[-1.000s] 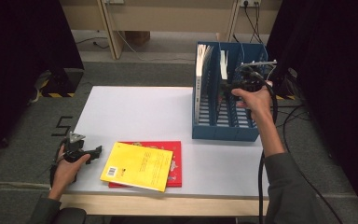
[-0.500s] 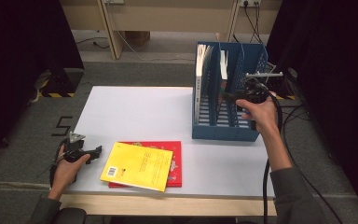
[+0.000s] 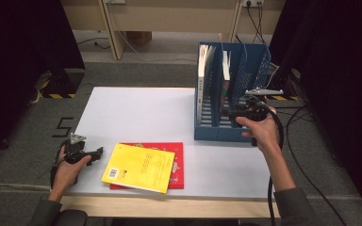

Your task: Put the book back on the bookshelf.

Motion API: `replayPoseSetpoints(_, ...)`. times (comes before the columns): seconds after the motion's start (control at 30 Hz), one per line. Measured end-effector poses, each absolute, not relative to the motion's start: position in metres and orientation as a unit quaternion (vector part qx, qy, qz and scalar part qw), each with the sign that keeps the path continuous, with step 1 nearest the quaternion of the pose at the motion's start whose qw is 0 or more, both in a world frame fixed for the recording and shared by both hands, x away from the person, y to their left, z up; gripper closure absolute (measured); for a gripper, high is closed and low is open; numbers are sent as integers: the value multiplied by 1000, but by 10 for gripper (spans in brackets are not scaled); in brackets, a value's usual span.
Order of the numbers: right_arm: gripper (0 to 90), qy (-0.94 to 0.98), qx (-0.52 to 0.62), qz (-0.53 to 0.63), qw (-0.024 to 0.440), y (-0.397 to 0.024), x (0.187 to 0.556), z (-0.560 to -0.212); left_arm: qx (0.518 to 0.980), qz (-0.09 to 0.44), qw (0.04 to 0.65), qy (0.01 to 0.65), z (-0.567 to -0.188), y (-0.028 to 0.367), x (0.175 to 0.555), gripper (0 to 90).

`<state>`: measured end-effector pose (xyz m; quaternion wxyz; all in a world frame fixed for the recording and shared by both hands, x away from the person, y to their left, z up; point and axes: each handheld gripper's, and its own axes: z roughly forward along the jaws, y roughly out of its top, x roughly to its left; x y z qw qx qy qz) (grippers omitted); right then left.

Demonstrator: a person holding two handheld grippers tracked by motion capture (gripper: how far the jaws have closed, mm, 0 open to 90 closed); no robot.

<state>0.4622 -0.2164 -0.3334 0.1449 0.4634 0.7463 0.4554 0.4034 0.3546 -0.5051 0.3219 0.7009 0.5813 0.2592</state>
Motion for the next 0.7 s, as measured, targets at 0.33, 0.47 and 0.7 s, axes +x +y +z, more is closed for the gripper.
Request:
replayPoseSetpoints(0.33,314,744,450,474,138,-210,446,-356,701,258,322,582,-505,355,403,144)
replayPoseSetpoints(0.47,303,742,446,484,129,-208,441,-365,701,258,322,582,-505,355,403,144)
replayPoseSetpoints(0.7,264,738,444,495,114,-206,433,-379,701,258,322,581,-505,355,403,142)
